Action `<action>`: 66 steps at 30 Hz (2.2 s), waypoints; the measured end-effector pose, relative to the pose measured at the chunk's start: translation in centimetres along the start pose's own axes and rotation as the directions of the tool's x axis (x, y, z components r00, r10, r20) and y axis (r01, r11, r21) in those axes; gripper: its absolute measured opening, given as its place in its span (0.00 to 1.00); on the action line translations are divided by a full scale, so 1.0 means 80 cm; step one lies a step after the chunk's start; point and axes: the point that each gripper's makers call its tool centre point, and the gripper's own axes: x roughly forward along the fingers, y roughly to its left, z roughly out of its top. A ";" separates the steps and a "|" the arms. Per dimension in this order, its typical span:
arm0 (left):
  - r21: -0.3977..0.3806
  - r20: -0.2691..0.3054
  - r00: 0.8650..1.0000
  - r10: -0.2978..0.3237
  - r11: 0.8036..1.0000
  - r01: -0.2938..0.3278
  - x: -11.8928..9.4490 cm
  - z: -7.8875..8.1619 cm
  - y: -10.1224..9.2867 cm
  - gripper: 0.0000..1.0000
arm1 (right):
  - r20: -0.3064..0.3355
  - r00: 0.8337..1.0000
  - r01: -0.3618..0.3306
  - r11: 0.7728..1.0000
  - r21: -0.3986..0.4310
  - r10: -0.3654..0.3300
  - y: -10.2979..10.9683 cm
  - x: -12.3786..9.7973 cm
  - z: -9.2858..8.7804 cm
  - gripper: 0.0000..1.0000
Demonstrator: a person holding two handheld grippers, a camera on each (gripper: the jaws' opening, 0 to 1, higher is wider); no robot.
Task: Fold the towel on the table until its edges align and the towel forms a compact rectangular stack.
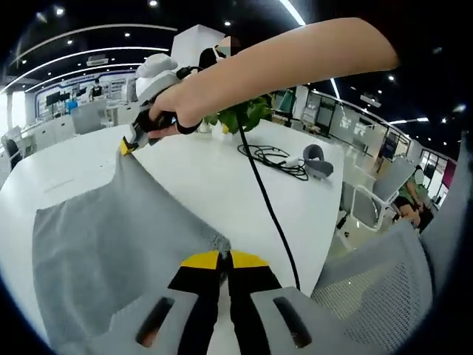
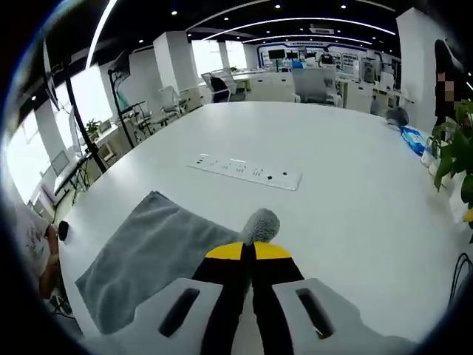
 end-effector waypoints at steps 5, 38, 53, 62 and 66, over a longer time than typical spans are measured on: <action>-0.039 0.051 0.999 0.013 0.999 -0.011 -0.015 0.013 0.009 0.03 | 0.007 1.000 -0.006 1.000 -0.022 0.006 0.015 0.000 0.014 0.00; -0.270 0.129 0.985 0.113 0.960 -0.075 -0.092 -0.011 0.090 0.03 | -0.003 0.996 -0.093 0.988 -0.122 0.093 0.121 0.023 0.054 0.00; -0.310 0.144 0.975 0.168 0.943 -0.117 -0.119 -0.013 0.110 0.03 | 0.002 0.993 -0.113 0.984 -0.139 0.115 0.141 0.036 0.072 0.00; -0.342 0.142 0.967 0.211 0.927 -0.152 -0.141 -0.023 0.126 0.03 | -0.007 0.991 -0.135 0.976 -0.172 0.136 0.173 0.045 0.078 0.00; -0.357 0.139 0.962 0.236 0.918 -0.174 -0.151 -0.032 0.140 0.03 | -0.008 0.990 -0.142 0.973 -0.179 0.143 0.186 0.049 0.080 0.00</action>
